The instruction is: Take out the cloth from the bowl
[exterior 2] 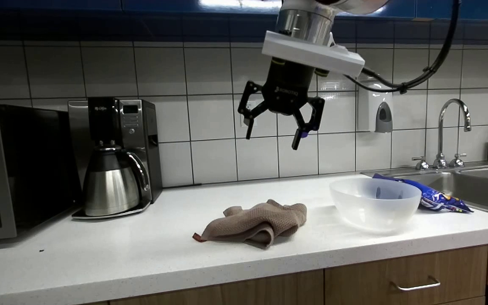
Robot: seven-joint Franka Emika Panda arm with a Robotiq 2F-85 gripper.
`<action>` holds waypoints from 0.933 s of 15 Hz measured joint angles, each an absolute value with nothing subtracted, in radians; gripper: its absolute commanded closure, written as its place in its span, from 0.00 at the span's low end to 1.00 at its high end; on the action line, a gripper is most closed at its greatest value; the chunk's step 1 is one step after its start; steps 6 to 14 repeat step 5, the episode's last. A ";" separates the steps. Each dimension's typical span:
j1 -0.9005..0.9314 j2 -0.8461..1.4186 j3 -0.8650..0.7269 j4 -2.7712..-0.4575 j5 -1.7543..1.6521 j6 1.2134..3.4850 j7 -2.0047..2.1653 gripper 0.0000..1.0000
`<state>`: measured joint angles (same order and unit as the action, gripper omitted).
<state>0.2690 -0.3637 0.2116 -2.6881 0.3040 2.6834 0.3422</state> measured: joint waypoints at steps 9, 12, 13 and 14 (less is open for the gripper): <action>0.252 -0.520 0.211 -2.784 0.300 2.614 0.354 0.00; 0.252 -0.520 0.211 -2.784 0.300 2.614 0.354 0.00; 0.252 -0.520 0.211 -2.784 0.300 2.614 0.354 0.00; 0.252 -0.520 0.211 -2.784 0.300 2.614 0.354 0.00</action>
